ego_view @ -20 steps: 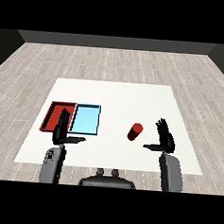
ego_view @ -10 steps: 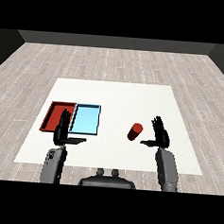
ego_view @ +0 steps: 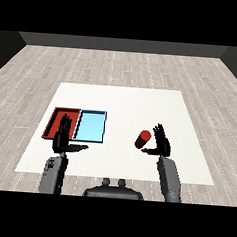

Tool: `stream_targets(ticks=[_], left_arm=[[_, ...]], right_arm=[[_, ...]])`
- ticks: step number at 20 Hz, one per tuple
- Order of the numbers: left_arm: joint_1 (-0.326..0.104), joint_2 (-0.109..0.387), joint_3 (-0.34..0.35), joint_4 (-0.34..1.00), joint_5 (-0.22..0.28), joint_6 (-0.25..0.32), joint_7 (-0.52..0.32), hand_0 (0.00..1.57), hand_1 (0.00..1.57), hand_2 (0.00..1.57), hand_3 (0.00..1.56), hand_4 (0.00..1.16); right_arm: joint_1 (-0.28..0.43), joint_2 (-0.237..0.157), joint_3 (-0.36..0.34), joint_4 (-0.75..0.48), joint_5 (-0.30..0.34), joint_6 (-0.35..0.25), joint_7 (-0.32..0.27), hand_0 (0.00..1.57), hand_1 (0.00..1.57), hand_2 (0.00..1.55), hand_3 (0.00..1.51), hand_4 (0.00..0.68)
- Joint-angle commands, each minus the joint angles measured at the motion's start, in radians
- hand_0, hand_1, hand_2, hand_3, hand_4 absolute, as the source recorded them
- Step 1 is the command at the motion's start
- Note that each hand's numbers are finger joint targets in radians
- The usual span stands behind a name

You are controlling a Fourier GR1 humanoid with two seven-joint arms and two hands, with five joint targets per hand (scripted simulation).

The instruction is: Pick the red can and put it in the red box

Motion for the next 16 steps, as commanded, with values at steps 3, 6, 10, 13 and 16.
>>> stream_targets(ticks=[3, 6, 10, 13, 16], left_arm=[[-0.010, -0.015, -0.023, 0.009, -0.027, 0.014, -0.013, 0.00, 0.00, 0.00, 0.00, 0.00], [-0.020, 0.019, 0.027, 0.042, 0.000, -0.012, -0.035, 0.00, 0.00, 0.00, 0.00, 0.00], [0.035, -0.027, -0.041, 0.005, -0.033, -0.003, -0.052, 0.00, 0.00, 0.00, 0.00, 0.00], [-0.019, -0.013, 0.001, 0.083, -0.026, 0.009, -0.072, 0.00, 0.00, 0.00, 0.00, 0.00], [-0.019, 0.012, 0.017, -0.025, 0.024, -0.009, 0.028, 0.00, 0.00, 0.00, 0.00, 0.00]], right_arm=[[-0.021, 0.011, 0.006, 0.024, -0.041, -0.005, 0.034, 0.00, 0.00, 0.00, 0.00, 0.000], [-0.100, 0.015, -0.004, 0.107, -0.029, -0.037, 0.001, 0.00, 0.00, 0.00, 0.00, 0.000], [-0.077, -0.019, -0.012, 0.207, -0.015, 0.020, -0.113, 0.00, 0.00, 0.00, 0.00, 0.000], [-0.120, 0.025, 0.000, 0.236, -0.013, -0.049, -0.082, 0.00, 0.00, 0.00, 0.00, 0.000], [-0.131, 0.010, -0.009, 0.305, -0.018, -0.014, -0.143, 0.00, 0.00, 0.00, 0.00, 0.000]])
